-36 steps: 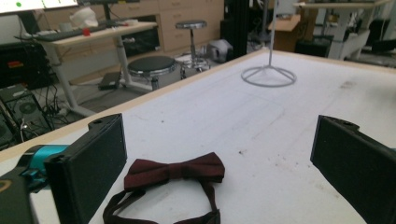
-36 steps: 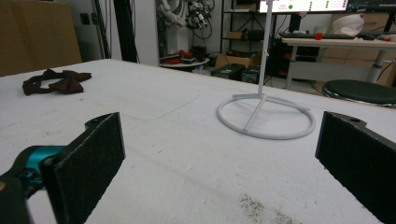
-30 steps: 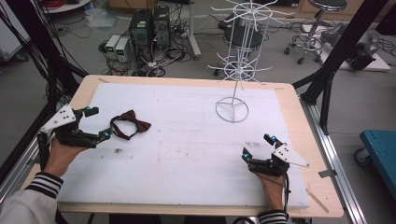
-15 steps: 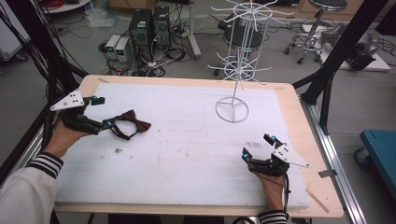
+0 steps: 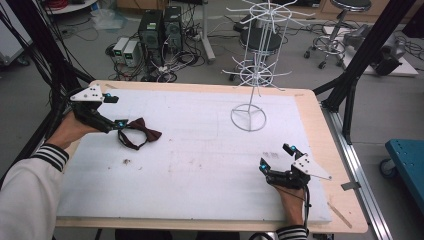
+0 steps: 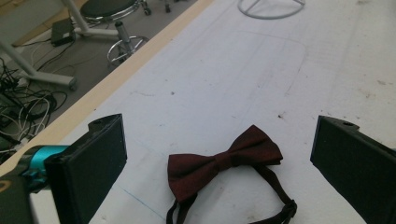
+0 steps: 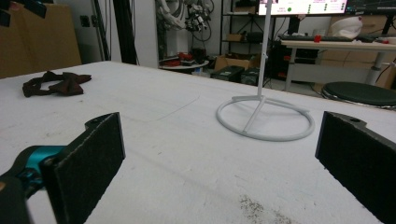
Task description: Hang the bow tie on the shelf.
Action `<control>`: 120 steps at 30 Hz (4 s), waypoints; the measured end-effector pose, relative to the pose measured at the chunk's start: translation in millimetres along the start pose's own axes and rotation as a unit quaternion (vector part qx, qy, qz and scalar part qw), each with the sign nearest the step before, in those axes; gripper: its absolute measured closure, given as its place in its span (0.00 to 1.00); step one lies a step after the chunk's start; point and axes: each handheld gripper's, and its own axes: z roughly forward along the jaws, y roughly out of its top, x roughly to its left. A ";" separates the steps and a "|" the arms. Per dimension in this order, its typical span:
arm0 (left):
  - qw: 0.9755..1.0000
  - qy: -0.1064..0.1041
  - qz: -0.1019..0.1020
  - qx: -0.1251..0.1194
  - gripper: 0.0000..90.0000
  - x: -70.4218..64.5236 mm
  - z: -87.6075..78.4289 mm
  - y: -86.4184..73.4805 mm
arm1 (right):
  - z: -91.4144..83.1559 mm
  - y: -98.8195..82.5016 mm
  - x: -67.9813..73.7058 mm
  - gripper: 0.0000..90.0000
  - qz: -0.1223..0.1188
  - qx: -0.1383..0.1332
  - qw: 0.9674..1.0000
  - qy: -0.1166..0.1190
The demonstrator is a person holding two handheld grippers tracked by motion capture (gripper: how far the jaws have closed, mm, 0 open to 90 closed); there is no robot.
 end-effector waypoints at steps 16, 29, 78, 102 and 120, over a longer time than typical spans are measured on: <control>0.992 -0.050 0.055 0.101 0.05 12.1 43.0 22.3 | -0.5 -0.2 0.6 0.01 -0.002 -0.003 1.000 -0.002; 0.979 -0.062 0.066 0.180 0.05 26.1 72.6 9.4 | -0.8 -0.5 0.6 0.01 -0.003 -0.005 1.000 -0.002; 0.949 -0.051 -0.007 0.311 0.89 26.8 100.0 -18.9 | -1.0 -0.6 0.4 0.01 -0.003 -0.008 1.000 -0.004; 0.965 -0.022 -0.036 0.259 0.89 4.1 69.0 3.5 | -1.1 -0.6 -0.2 0.01 -0.003 -0.007 1.000 0.001; 0.976 -0.020 -0.051 0.210 0.89 -18.0 51.2 30.2 | 1.1 9.5 -5.6 0.01 0.021 0.007 0.999 0.034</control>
